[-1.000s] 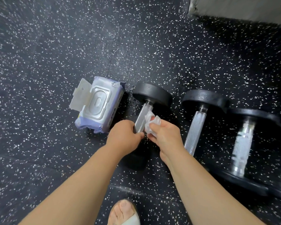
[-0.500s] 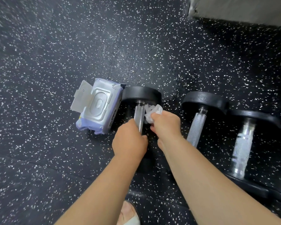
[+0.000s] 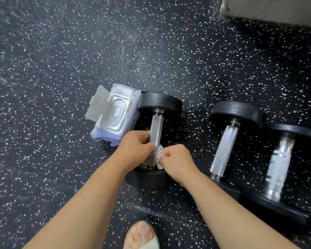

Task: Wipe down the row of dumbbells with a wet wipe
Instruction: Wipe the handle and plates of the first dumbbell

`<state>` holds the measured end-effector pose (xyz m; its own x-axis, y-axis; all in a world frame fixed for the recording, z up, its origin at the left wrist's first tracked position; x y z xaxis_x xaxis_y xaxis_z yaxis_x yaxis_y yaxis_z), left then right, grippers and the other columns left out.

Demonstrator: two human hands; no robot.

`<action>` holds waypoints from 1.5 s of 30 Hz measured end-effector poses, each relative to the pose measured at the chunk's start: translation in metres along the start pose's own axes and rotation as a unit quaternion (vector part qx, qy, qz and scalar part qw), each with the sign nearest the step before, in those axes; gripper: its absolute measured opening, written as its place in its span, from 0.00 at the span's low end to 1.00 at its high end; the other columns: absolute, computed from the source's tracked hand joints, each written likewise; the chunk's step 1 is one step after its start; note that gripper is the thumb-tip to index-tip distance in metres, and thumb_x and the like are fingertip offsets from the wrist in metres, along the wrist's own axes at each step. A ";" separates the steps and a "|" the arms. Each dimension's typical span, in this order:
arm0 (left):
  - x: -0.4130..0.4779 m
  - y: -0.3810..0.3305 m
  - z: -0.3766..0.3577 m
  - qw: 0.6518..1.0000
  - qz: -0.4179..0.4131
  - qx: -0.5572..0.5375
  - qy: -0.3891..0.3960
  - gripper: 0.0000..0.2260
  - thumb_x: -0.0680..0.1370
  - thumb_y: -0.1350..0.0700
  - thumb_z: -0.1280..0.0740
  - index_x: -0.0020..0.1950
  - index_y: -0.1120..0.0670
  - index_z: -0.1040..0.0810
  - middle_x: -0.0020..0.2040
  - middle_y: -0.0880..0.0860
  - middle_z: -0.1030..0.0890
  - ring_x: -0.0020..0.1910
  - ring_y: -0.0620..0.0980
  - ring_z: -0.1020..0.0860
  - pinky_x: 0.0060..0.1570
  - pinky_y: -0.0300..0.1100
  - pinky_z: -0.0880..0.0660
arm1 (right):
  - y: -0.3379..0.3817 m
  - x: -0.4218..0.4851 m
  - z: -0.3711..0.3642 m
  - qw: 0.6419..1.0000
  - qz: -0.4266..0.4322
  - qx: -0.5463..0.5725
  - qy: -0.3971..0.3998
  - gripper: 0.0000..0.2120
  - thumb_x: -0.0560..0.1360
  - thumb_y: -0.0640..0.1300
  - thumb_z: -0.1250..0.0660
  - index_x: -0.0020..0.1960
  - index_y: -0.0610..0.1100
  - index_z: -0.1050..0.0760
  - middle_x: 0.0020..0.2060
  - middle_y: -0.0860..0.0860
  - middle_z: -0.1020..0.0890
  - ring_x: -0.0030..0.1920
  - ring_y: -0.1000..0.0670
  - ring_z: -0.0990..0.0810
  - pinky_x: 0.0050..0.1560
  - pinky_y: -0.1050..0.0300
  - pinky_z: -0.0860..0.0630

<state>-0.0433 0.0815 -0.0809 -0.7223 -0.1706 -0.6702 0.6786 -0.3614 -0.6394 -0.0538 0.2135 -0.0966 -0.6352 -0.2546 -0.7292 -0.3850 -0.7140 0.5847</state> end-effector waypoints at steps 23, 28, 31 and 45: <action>0.000 0.010 -0.032 0.996 0.034 -0.029 0.076 0.09 0.78 0.55 0.32 0.42 0.60 0.20 0.33 0.53 0.25 0.32 0.48 0.30 0.37 0.41 0.33 | 0.004 0.004 0.044 0.762 -0.202 0.614 -0.050 0.04 0.71 0.26 0.33 0.42 0.33 0.26 0.40 0.42 0.18 0.47 0.47 0.20 0.54 0.59 0.22; -0.015 -0.008 -0.035 0.968 -0.024 0.226 -0.102 0.10 0.70 0.52 0.27 0.44 0.55 0.22 0.39 0.51 0.19 0.40 0.53 0.22 0.42 0.45 0.24 | 0.003 0.020 0.031 0.780 -0.220 0.584 -0.049 0.08 0.73 0.27 0.36 0.42 0.38 0.28 0.35 0.45 0.21 0.37 0.50 0.22 0.35 0.61 0.23; -0.021 -0.007 -0.043 0.958 -0.019 0.255 -0.132 0.12 0.71 0.53 0.27 0.49 0.55 0.25 0.45 0.53 0.19 0.47 0.56 0.21 0.46 0.48 0.24 | 0.002 0.032 0.020 0.732 -0.287 0.611 -0.094 0.07 0.71 0.26 0.34 0.43 0.36 0.25 0.35 0.43 0.20 0.36 0.49 0.20 0.27 0.60 0.25; -0.012 0.000 -0.014 0.976 -0.011 0.206 -0.070 0.05 0.73 0.59 0.32 0.40 0.55 0.28 0.36 0.51 0.24 0.40 0.53 0.24 0.39 0.41 0.31 | 0.026 0.019 0.011 0.750 -0.222 0.619 -0.072 0.10 0.75 0.30 0.36 0.37 0.41 0.31 0.27 0.48 0.22 0.34 0.53 0.26 0.50 0.60 0.27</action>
<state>-0.0330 0.0959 -0.0784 -0.7666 -0.2712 -0.5820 0.5723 -0.6997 -0.4277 -0.0831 0.1979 -0.0911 -0.2920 -0.0349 -0.9558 -0.8495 0.4686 0.2424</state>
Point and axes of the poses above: each hand's wrist, its own x-axis towards the middle knuckle, its own z-axis out of the back of the hand, y = z × x, the point moved 3 cm from there along x, towards the middle knuckle
